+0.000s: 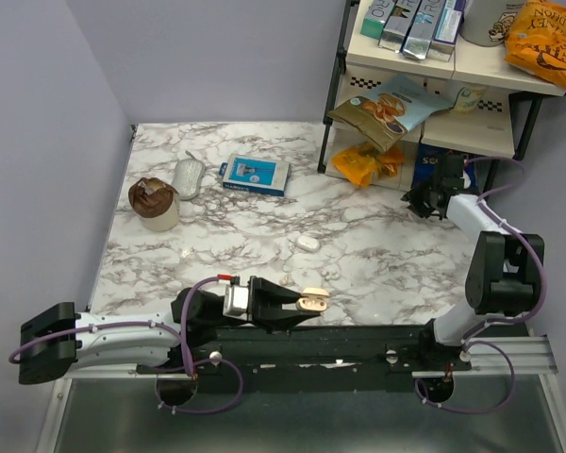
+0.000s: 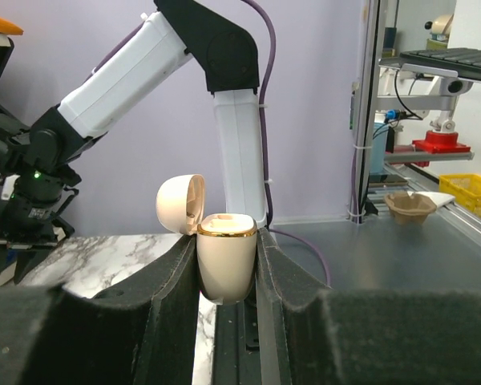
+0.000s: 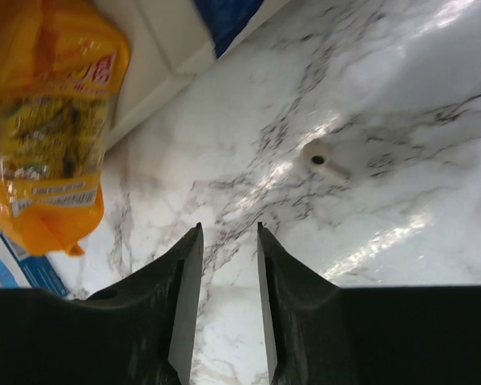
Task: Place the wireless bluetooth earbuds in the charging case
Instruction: Adjust the earbud at the center of the board.
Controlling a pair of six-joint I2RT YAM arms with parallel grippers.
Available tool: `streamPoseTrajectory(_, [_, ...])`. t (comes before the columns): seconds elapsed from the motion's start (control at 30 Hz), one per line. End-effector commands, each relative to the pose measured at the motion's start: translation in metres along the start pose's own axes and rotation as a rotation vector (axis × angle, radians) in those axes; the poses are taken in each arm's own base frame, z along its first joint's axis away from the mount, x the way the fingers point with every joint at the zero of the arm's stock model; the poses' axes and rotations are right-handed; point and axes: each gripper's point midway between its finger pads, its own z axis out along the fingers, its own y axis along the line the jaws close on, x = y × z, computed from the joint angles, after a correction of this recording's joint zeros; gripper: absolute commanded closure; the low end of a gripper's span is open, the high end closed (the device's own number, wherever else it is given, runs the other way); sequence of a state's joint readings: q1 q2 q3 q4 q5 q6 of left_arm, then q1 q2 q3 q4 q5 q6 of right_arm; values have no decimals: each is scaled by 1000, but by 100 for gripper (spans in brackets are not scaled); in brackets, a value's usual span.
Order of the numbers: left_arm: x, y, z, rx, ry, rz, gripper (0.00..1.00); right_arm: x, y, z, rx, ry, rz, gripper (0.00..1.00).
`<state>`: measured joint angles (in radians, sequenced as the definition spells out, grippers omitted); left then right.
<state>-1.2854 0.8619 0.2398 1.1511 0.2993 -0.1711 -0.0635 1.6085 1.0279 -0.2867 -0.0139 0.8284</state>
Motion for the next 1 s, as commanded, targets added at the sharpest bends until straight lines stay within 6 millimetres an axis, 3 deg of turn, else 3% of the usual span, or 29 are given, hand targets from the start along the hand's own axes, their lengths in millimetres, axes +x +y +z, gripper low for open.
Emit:
streamPoseTrajectory(0.0, [-8,-1,2,2,-16,25,100,-25,-23,9,79,-52,110,61])
streamPoseTrajectory(0.17, [-3,1,3,-4,0,35,100,-32,-44,13,131,-56,116,69])
streamPoseTrajectory(0.27, [-1,1,5,0,6,34,100,-35,-54,18,164,-45,136,85])
streamPoseTrajectory(0.3, [0,2,5,-1,7,34,100,-34,-57,18,178,-41,143,97])
streamPoseTrajectory(0.33, [0,2,5,0,9,35,100,-31,-60,22,193,-27,149,99])
streamPoseTrajectory(0.57, [-2,2,6,0,6,42,100,-28,-76,28,254,-5,244,99])
streamPoseTrajectory(0.97, [0,5,4,-17,18,57,100,-25,-73,49,279,84,244,99])
